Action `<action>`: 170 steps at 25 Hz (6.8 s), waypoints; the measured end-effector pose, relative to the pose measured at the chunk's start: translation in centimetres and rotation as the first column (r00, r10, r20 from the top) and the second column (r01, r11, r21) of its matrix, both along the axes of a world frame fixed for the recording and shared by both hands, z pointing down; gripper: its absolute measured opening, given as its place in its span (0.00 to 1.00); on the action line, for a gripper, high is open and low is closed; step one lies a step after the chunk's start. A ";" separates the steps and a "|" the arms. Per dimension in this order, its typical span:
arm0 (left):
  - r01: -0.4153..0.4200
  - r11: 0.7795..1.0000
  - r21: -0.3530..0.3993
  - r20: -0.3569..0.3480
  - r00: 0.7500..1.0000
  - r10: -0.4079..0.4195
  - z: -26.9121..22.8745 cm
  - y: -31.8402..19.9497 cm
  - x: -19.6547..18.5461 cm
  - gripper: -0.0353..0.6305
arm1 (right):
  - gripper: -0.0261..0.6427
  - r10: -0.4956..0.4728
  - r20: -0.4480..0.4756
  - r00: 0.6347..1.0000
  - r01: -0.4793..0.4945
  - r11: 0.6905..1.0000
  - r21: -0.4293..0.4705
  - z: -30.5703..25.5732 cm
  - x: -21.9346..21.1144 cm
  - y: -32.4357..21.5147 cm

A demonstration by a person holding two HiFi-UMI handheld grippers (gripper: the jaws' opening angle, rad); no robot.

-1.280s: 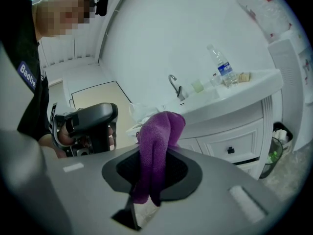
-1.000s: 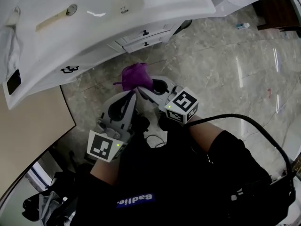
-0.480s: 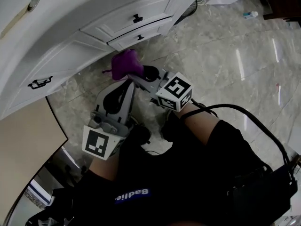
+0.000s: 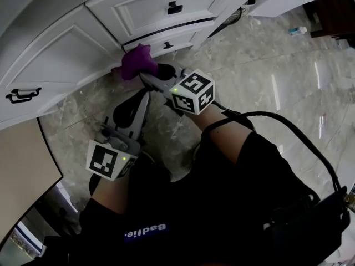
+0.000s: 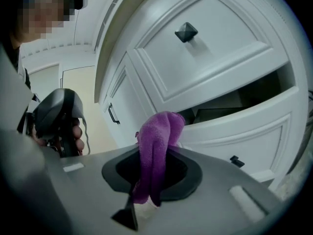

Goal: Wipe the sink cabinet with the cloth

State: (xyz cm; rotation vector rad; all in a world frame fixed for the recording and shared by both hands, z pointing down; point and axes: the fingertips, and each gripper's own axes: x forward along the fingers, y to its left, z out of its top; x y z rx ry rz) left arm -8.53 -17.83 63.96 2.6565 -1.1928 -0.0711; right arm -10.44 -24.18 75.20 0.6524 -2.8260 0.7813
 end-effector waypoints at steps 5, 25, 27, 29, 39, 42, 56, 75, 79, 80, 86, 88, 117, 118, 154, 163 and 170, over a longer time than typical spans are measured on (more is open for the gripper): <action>-0.036 0.998 0.052 0.024 0.999 0.035 -0.1 -0.6 0.1 0.06 | 0.15 0.084 -0.006 0.996 -0.084 0.995 -0.062 2.5 1.3 -2.5; -0.195 0.978 0.073 0.053 0.980 0.191 1.1 -0.5 3.5 0.06 | 0.15 0.614 -0.024 0.789 -0.612 0.782 -0.117 1.8 23.7 -12.1; -0.195 0.978 0.071 0.051 0.980 0.192 1.1 -0.5 3.4 0.06 | 0.15 0.649 -0.042 0.759 -0.649 0.752 -0.115 2.0 25.3 -12.2; -0.199 0.977 0.073 0.053 0.979 0.195 1.1 -0.6 3.4 0.06 | 0.15 0.643 -0.066 0.763 -0.646 0.755 -0.112 2.5 25.0 -11.6; -0.240 0.966 0.091 0.077 0.969 0.234 0.8 0.2 3.9 0.06 | 0.15 0.158 -0.065 0.985 -0.160 0.986 -0.037 2.2 6.0 -3.5; -0.248 0.963 0.105 0.077 0.968 0.240 0.1 0.7 3.7 0.06 | 0.15 0.050 -0.100 0.994 -0.056 0.997 -0.061 4.0 1.8 -2.2; -0.264 0.955 0.132 0.068 0.964 0.257 -0.9 1.2 3.2 0.06 | 0.15 0.278 -0.146 0.949 -0.306 0.922 -0.237 8.3 10.0 -7.0; -0.267 0.958 0.105 0.081 0.962 0.259 0.2 0.5 3.8 0.06 | 0.15 0.578 -0.190 0.793 -0.608 0.768 -0.201 7.9 27.7 -9.9; -0.264 0.958 0.112 0.078 0.963 0.257 0.1 0.4 3.8 0.06 | 0.15 0.393 -0.169 0.904 -0.423 0.880 -0.216 7.3 20.2 -6.9; -0.264 0.958 0.111 0.078 0.963 0.257 0.1 0.4 3.8 0.06 | 0.15 0.333 -0.166 0.928 -0.363 0.908 -0.211 7.1 17.9 -6.0; -0.265 0.958 0.112 0.081 0.963 0.257 0.1 0.5 3.8 0.06 | 0.15 0.074 -0.142 0.987 -0.105 0.968 -0.227 7.9 6.6 -2.5; -0.264 0.957 0.116 0.075 0.964 0.257 -0.1 0.5 3.7 0.06 | 0.15 0.031 -0.137 0.990 -0.065 0.966 -0.251 8.9 3.8 -1.7; -0.297 0.948 0.112 0.083 0.954 0.289 0.3 1.2 4.2 0.06 | 0.15 0.552 -0.357 0.754 -0.620 0.777 -0.108 14.9 26.9 -12.7; -0.301 0.947 0.116 0.084 0.953 0.292 0.3 1.2 4.4 0.06 | 0.15 0.571 -0.353 0.741 -0.638 0.763 -0.104 14.7 27.9 -12.9; -0.070 0.979 -0.191 0.071 0.994 0.085 -29.9 10.8 4.1 0.06 | 0.15 0.326 -0.144 0.934 -0.356 0.846 -0.397 -31.7 16.5 15.0; 0.124 0.959 -0.253 0.097 0.990 -0.102 -44.0 17.6 3.4 0.06 | 0.15 0.154 -0.064 0.986 -0.167 0.925 -0.341 -48.5 15.9 20.3; -0.025 0.983 -0.184 0.040 0.999 0.033 -51.2 20.9 6.1 0.06 | 0.15 0.149 -0.079 0.986 -0.155 0.985 -0.075 -57.6 16.0 22.8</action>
